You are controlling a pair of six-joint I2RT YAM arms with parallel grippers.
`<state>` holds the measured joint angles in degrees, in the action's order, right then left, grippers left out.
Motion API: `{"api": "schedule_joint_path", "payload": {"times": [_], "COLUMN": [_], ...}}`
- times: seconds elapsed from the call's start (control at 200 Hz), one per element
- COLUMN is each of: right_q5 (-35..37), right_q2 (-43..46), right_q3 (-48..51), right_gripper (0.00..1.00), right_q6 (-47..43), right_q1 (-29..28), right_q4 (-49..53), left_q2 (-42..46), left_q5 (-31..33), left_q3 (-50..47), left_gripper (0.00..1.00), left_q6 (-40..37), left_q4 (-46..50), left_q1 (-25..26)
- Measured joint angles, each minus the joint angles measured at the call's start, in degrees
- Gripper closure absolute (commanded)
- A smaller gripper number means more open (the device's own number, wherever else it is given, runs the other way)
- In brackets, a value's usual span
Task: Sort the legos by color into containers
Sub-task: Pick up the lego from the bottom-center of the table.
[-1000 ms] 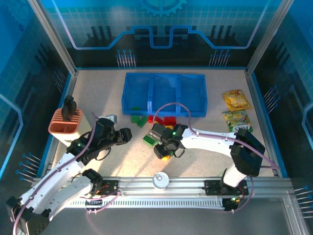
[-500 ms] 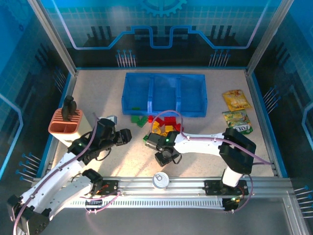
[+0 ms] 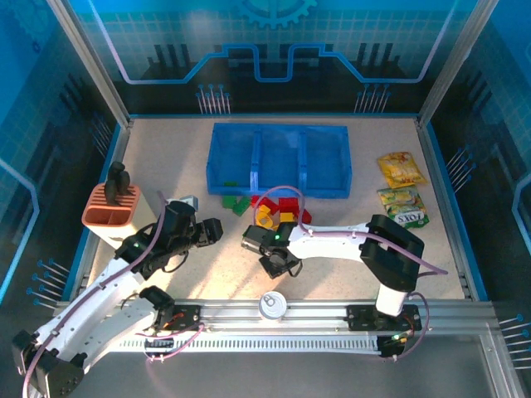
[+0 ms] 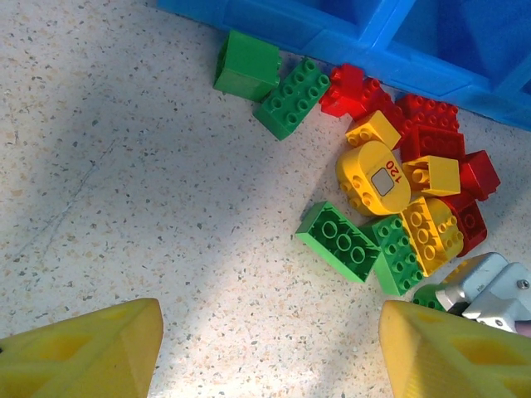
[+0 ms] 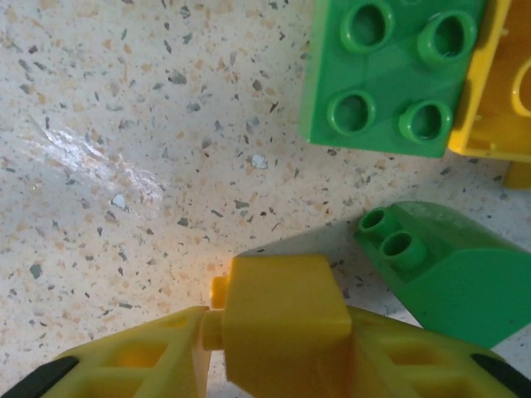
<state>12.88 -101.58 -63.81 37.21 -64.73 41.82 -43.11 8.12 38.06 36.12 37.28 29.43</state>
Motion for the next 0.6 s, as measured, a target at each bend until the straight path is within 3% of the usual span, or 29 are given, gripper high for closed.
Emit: {"api": "schedule_joint_path", "payload": {"times": [0.12,0.355,0.6], "right_q5": [0.04,0.76,1.25], "right_q2": [-0.07,0.46,2.23], "right_q3": [-0.68,-6.95,-19.82], "right_gripper": [0.73,0.74,0.73], "right_q6": [0.44,-2.03,-7.96], "right_q1": [0.0,1.6,15.54], "right_q4": [-0.17,2.23,4.26], "left_q2": [0.48,0.66,0.85], "left_q5": [0.17,0.17,0.09], "left_q3": [0.0,0.0,0.0], "left_gripper": [0.3,0.3,0.3], "left_q6": [0.0,-0.02,-0.07], "left_q4": [0.07,0.17,0.24], "left_q1": [0.0,0.0,0.0]}}
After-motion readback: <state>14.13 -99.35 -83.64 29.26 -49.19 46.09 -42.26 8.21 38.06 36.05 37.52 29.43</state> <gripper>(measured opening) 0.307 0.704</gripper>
